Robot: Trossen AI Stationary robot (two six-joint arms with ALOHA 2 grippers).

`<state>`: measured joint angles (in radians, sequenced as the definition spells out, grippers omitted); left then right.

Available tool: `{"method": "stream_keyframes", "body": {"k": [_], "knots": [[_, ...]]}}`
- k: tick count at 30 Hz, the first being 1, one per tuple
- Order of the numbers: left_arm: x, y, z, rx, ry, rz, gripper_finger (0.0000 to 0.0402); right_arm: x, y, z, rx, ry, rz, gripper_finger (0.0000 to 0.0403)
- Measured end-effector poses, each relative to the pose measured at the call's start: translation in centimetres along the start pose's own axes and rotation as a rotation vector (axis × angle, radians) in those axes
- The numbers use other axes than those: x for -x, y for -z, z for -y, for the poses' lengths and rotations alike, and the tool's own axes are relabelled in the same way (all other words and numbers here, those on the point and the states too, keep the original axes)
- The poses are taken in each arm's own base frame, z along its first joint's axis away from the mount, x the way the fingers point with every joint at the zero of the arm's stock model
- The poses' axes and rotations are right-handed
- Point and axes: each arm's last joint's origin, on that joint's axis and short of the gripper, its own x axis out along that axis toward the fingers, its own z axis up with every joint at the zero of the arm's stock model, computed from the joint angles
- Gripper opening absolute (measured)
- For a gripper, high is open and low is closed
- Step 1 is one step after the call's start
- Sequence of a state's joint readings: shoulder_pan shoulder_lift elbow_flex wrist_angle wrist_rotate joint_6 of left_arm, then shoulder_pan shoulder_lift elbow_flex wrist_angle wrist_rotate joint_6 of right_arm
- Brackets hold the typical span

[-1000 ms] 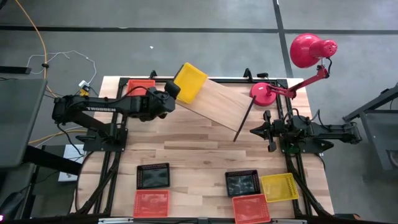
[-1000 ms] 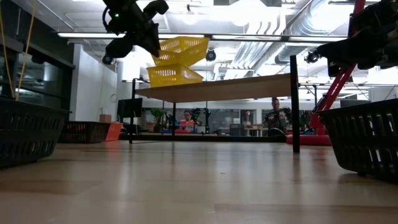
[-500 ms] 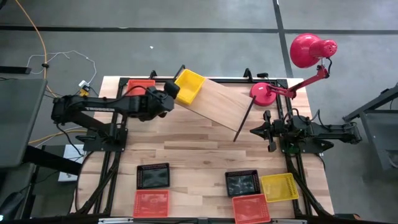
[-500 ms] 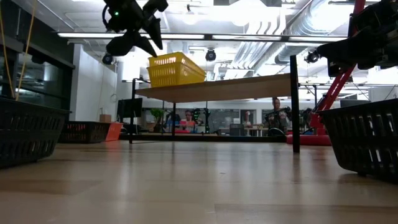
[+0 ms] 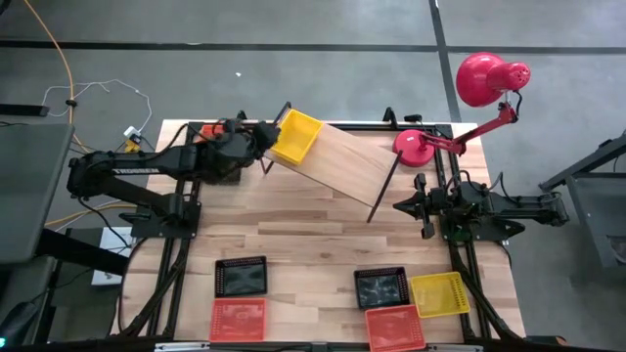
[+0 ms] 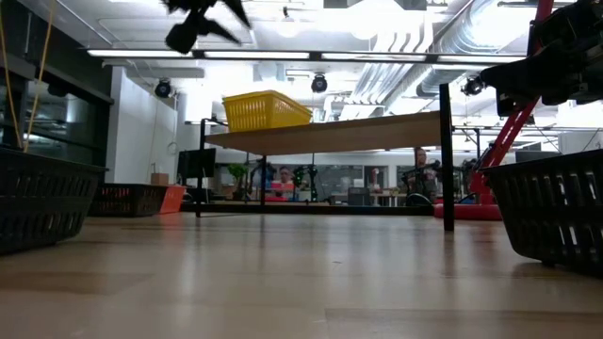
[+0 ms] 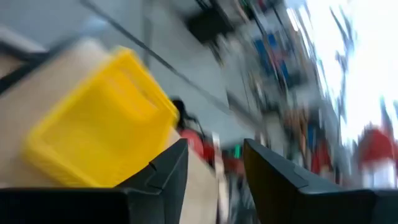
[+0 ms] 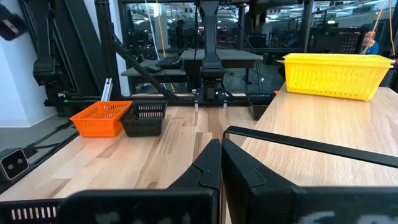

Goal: Stack baskets on shelf by color
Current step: Stack the left yellow bin on top of the yellow bin on the shelf

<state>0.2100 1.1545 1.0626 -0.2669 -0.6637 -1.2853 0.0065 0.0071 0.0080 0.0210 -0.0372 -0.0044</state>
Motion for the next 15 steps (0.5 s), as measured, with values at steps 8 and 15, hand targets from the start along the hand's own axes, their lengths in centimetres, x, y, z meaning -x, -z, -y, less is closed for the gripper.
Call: {"method": "stream_keyframes", "body": {"k": [8,15], "knots": [[-1.3,2.4,2.8,-0.414,0.203,-0.347,0.0029,0.0,0.0,0.0,0.000,0.000,0.000,0.0000],[-5.0,4.6,5.3,-0.793,0.094,-0.542,0.0002,0.0,0.0,0.0,0.000,0.000,0.000,0.0000]]}}
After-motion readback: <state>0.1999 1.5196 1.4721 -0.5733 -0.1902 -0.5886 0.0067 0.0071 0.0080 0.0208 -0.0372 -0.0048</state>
